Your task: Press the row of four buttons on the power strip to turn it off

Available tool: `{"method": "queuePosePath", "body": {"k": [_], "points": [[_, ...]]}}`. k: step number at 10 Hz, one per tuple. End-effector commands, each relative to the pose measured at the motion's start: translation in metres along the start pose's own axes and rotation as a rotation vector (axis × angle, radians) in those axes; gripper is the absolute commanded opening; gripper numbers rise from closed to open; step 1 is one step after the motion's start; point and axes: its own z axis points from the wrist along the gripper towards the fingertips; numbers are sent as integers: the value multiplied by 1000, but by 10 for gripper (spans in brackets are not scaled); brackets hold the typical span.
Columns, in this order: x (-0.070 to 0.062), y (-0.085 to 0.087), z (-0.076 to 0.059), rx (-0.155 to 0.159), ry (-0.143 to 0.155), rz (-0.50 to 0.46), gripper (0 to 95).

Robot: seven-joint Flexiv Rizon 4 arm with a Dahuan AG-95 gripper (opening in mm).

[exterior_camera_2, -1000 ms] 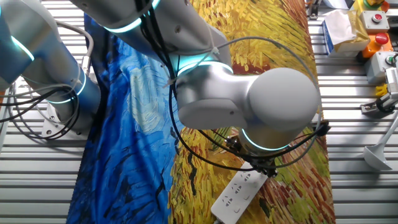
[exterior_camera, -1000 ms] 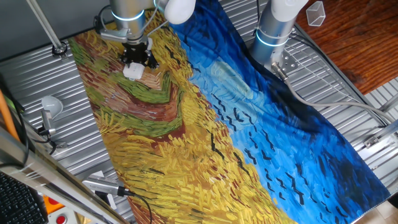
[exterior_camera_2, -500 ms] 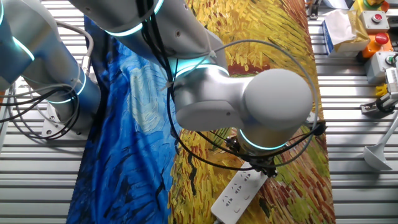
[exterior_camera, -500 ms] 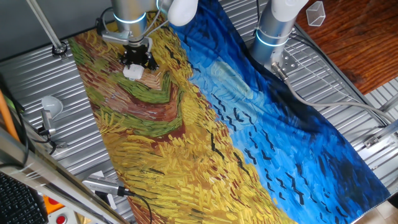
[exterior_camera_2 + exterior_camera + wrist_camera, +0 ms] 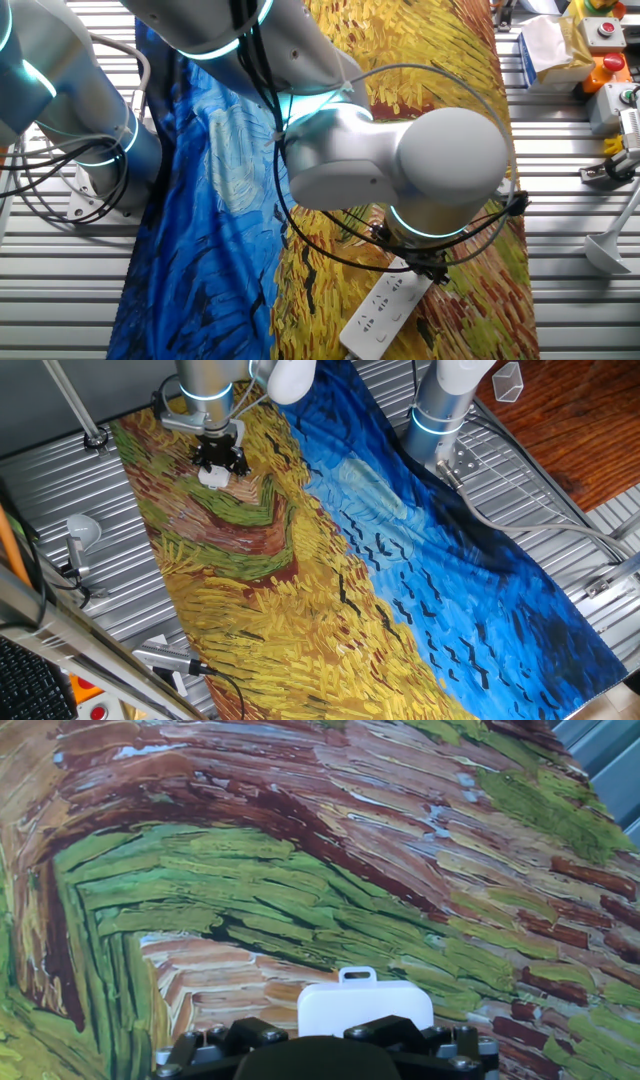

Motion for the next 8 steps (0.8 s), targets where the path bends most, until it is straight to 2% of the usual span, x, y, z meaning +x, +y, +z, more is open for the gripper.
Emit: {"method": "queuePosePath", "body": {"k": [1,8], "points": [[-1,-1,1,0,5,8,760],[-2,-3,-7,-5,4,23,760]]}}
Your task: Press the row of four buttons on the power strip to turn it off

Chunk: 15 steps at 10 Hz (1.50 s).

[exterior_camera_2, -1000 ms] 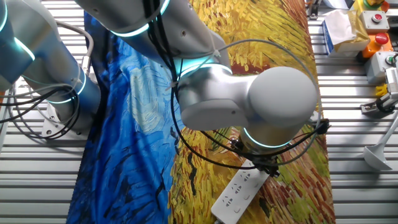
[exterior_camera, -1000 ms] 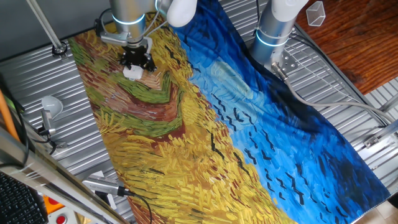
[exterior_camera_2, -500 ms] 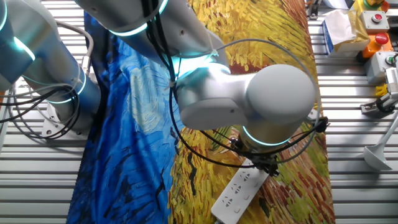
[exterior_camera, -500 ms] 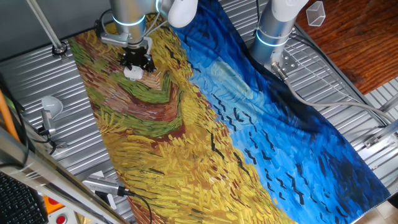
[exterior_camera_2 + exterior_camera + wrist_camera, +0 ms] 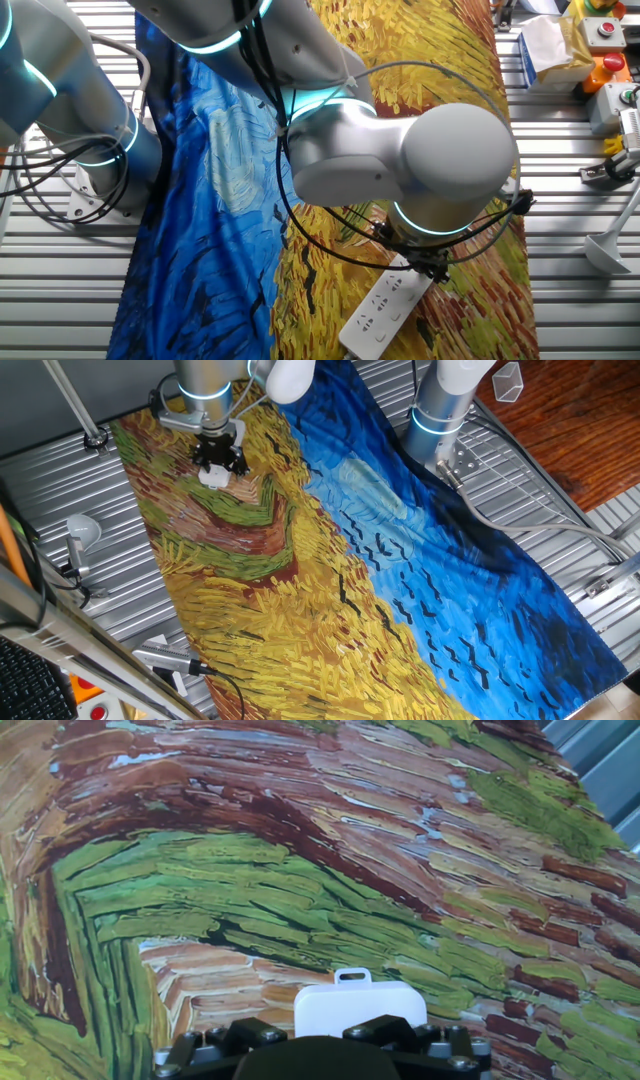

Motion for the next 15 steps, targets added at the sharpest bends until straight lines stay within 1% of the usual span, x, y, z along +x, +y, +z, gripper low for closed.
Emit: {"method": "queuePosePath", "body": {"k": [1,8,12,15], "points": [[-1,-1,-2,-1,0,4,760],[1,-3,-3,1,1,11,760],[4,-6,3,5,-1,3,760],[4,-6,4,7,1,-8,760]]}}
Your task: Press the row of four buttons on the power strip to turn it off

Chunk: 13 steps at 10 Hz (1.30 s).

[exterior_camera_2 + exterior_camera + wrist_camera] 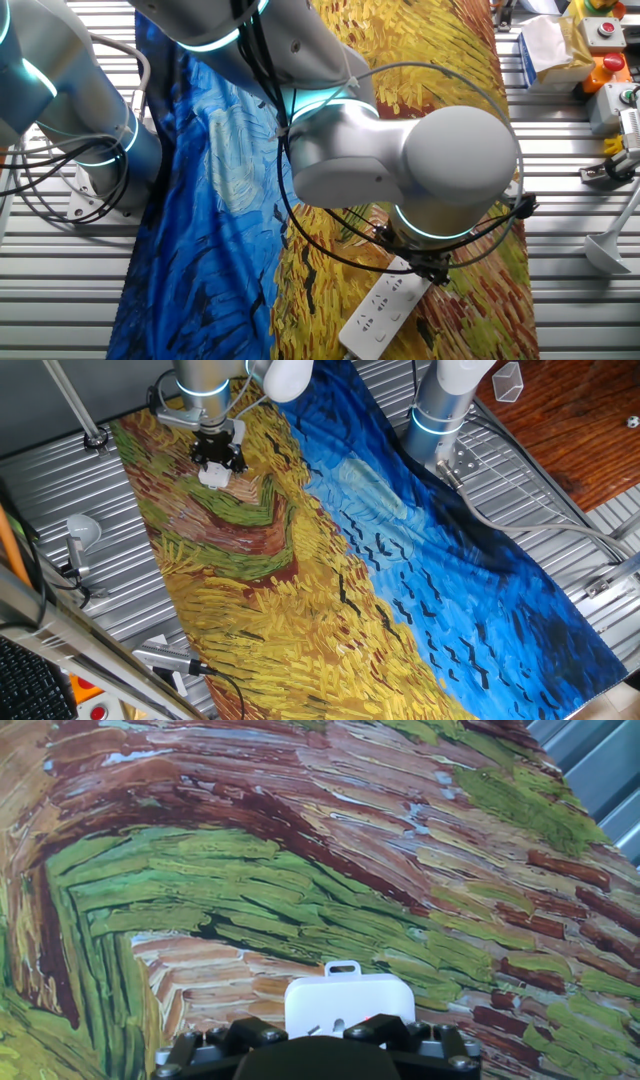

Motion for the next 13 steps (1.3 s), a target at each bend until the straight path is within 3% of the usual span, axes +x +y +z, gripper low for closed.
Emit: {"method": "queuePosePath", "body": {"k": [1,13], "points": [[0,0,4,-3,-4,-7,760],[0,0,-6,-15,-9,-12,760]]}}
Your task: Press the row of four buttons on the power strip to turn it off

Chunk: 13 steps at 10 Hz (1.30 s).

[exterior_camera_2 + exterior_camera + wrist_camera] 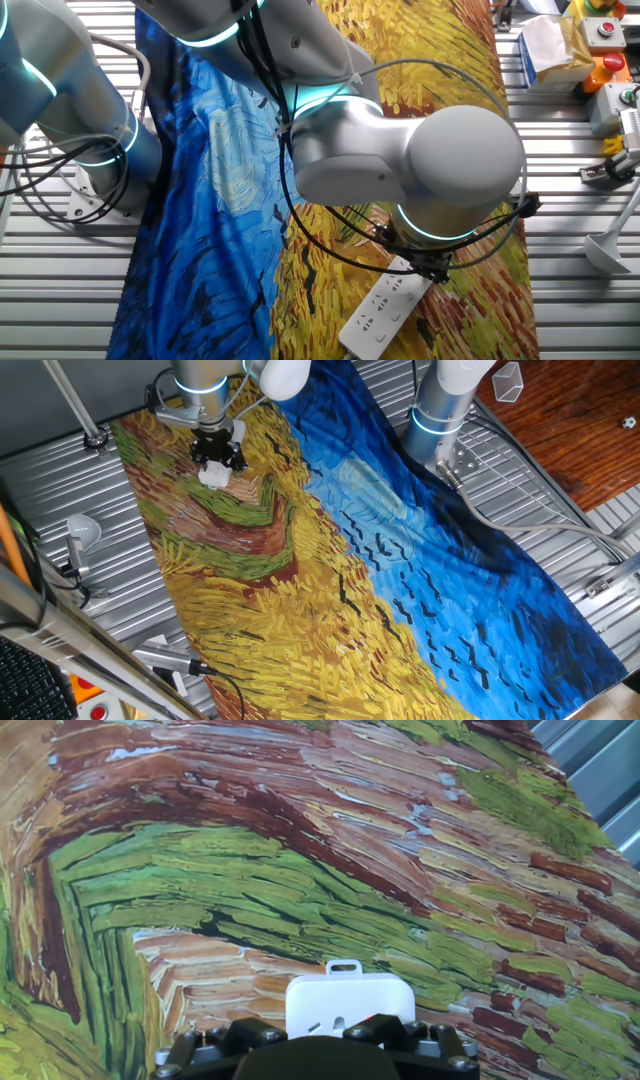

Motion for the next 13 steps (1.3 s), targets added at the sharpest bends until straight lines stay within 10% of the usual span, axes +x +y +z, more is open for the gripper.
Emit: {"method": "queuePosePath", "body": {"k": [1,13], "points": [[0,0,-1,-3,-4,-5,760],[2,2,6,5,-8,-11,760]]}}
